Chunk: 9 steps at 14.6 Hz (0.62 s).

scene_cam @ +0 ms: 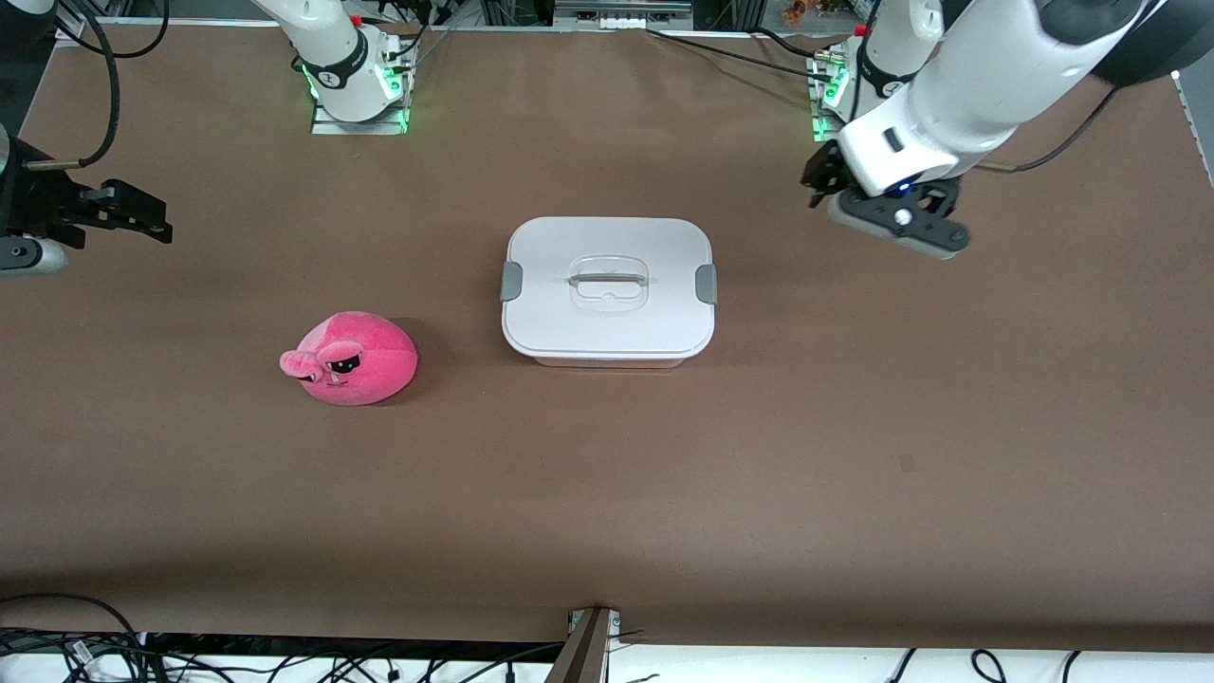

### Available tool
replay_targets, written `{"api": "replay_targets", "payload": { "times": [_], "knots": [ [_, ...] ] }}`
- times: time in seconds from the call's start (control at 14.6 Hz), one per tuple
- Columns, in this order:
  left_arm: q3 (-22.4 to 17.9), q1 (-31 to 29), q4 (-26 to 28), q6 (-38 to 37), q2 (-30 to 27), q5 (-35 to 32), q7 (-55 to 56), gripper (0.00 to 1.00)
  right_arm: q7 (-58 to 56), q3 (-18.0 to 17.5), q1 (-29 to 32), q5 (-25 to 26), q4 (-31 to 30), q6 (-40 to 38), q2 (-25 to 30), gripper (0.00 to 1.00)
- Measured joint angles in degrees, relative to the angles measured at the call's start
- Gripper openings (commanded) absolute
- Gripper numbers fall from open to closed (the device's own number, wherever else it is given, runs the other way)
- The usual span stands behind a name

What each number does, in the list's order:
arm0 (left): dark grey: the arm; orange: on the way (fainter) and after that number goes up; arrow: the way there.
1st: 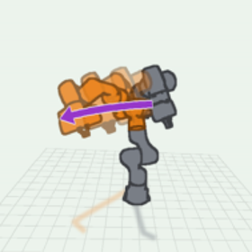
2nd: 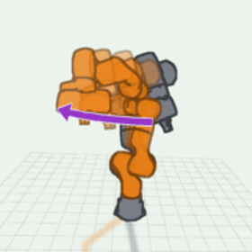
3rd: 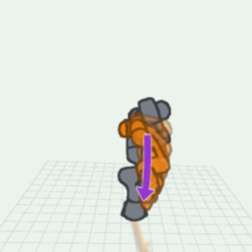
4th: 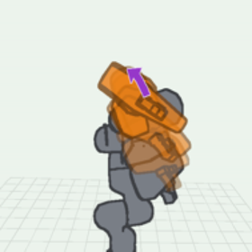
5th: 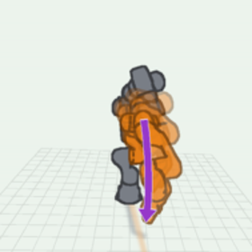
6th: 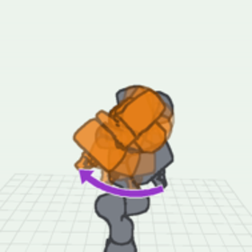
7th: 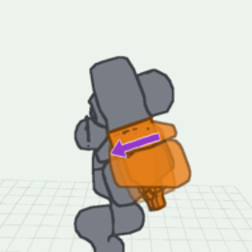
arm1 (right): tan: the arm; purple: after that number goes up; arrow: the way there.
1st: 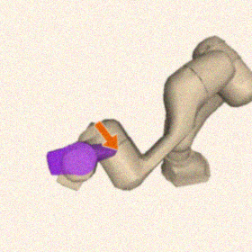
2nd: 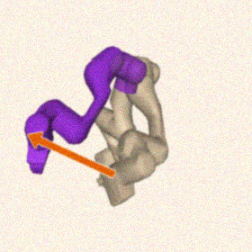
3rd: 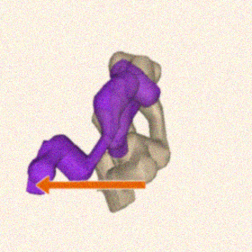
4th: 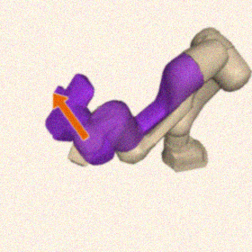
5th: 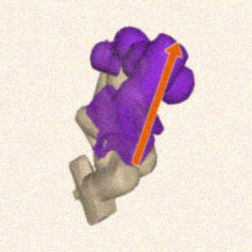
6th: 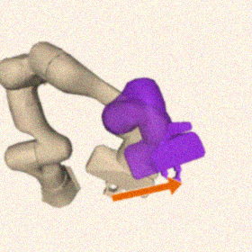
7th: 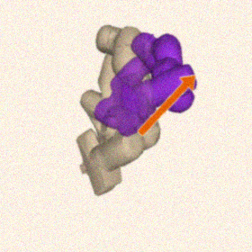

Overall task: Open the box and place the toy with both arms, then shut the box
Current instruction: 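Move the left gripper toward the white box lid handle, then grasp the lid handle with the left gripper while the right gripper reaches the toy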

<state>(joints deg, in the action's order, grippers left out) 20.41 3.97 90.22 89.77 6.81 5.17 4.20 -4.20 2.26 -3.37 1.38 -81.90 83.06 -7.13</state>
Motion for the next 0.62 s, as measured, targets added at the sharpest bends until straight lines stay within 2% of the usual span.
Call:
{"api": "replay_targets", "payload": {
  "times": [0.21,0.41,0.62],
  "knots": [
    [3.0,1.2,-1.9,0.4,4.5,-0.4,-0.1,1.0,0.0,0.0,0.0,0.0,0.0,0.0,-0.1,1.0],
    [3.5,5.7,-5.4,1.5,8.4,-4.6,-0.1,1.0,0.0,0.0,-0.1,0.0,0.0,0.0,-1.0,1.0],
    [3.6,11.0,-8.8,3.0,12.9,-12.9,-3.5,1.0,0.0,0.0,-0.1,0.0,-0.1,0.0,-3.4,1.0]
  ]
}}
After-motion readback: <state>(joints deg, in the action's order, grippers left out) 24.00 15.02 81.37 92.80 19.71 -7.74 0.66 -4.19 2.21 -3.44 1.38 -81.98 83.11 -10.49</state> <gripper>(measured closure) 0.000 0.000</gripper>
